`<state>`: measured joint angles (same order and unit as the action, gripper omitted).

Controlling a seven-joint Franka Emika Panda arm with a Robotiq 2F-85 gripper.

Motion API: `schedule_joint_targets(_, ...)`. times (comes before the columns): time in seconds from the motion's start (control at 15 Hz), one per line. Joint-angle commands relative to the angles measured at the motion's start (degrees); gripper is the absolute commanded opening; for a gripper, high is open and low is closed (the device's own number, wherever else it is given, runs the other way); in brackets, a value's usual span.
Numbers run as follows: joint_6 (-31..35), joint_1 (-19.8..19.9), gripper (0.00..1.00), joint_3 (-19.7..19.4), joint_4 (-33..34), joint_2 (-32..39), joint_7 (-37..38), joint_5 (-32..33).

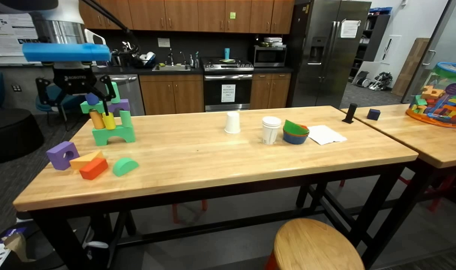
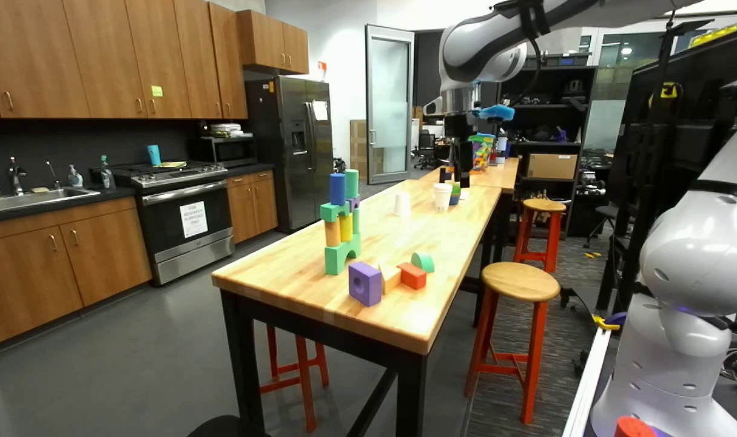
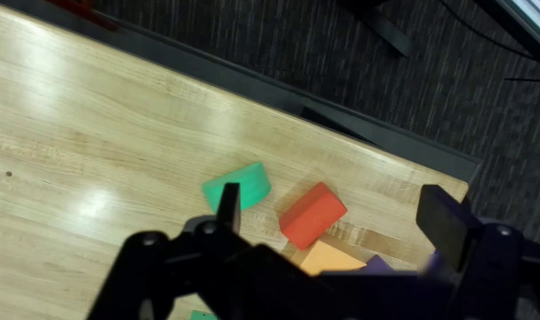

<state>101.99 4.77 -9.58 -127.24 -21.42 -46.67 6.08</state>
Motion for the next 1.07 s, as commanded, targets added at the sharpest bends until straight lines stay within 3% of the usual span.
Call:
schedule_joint_targets(0.0, 0.1, -0.4, 1.0, -0.7, -0.3, 0.1, 1.2, -0.2)
schedule_joint_targets(0.47, 3.3, 2.4, 1.0, -2.9, -7.8, -2.8, 8.6, 0.6)
schedule_joint_targets(0.73, 6.9, 3.0, 1.0, -1.9, -12.2, -3.8, 14.2, 4.6)
schedule_joint_targets(1.0, 5.2, 1.6, 1.0, -0.2, -15.3, -6.5, 18.1, 6.1)
